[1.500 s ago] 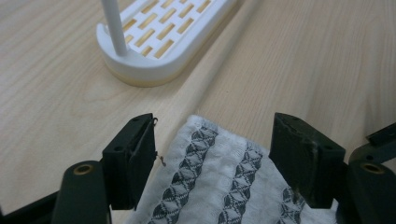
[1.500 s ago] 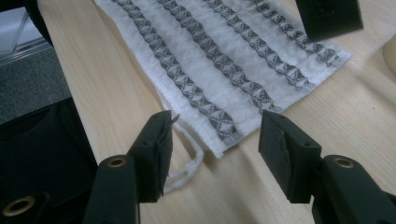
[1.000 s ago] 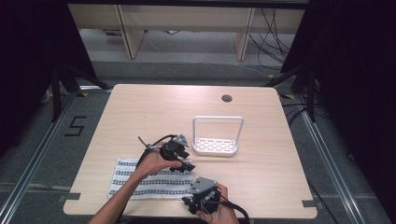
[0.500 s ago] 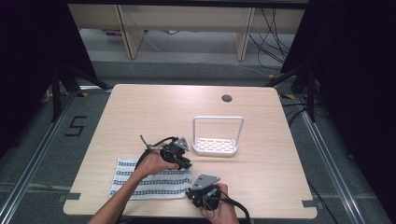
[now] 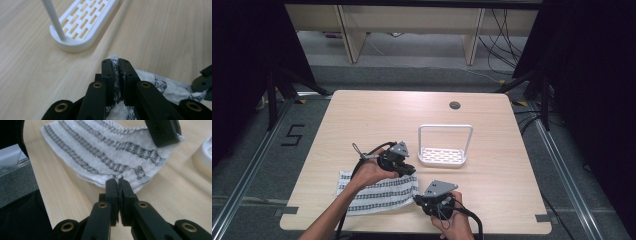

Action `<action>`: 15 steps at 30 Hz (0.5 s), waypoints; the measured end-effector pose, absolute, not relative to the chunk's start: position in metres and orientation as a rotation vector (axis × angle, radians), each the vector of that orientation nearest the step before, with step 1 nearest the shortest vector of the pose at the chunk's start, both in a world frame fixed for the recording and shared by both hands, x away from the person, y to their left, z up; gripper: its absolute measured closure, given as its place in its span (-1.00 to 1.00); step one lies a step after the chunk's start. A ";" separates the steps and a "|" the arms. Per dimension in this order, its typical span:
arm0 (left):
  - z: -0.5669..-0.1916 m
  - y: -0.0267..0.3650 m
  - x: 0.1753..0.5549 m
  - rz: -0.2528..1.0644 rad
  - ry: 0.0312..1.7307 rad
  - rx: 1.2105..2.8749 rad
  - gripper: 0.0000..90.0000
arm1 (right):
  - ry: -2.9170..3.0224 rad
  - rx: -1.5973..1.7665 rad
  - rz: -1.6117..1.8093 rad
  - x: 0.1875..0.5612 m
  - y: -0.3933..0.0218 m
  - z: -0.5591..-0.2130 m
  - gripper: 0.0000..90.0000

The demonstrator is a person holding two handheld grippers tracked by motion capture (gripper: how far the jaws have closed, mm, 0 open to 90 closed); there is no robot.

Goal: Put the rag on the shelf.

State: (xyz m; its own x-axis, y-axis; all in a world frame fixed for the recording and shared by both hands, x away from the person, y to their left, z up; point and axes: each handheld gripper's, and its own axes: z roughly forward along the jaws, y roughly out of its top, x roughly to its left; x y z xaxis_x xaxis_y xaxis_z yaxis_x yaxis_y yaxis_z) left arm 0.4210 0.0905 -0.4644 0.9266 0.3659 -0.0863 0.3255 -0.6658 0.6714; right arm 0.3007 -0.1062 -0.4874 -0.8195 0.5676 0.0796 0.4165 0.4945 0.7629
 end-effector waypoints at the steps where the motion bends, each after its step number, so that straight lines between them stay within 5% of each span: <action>1: -0.457 0.095 0.421 0.075 0.497 2.328 0.84 | 2.548 0.846 1.230 0.301 -0.107 -0.485 0.96; 15: -0.403 0.117 0.416 0.153 0.552 2.260 0.85 | 2.431 0.751 1.340 0.314 -0.119 -0.436 0.97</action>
State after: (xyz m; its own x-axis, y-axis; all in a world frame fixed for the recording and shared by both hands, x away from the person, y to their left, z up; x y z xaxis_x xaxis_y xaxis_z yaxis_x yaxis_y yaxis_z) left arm 0.4164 0.1166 -0.4029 0.8981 0.4351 -0.0643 0.3404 -0.5949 0.7282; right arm 0.3140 -0.1187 -0.4362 -0.8308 0.5563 0.0173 0.3115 0.4391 0.8427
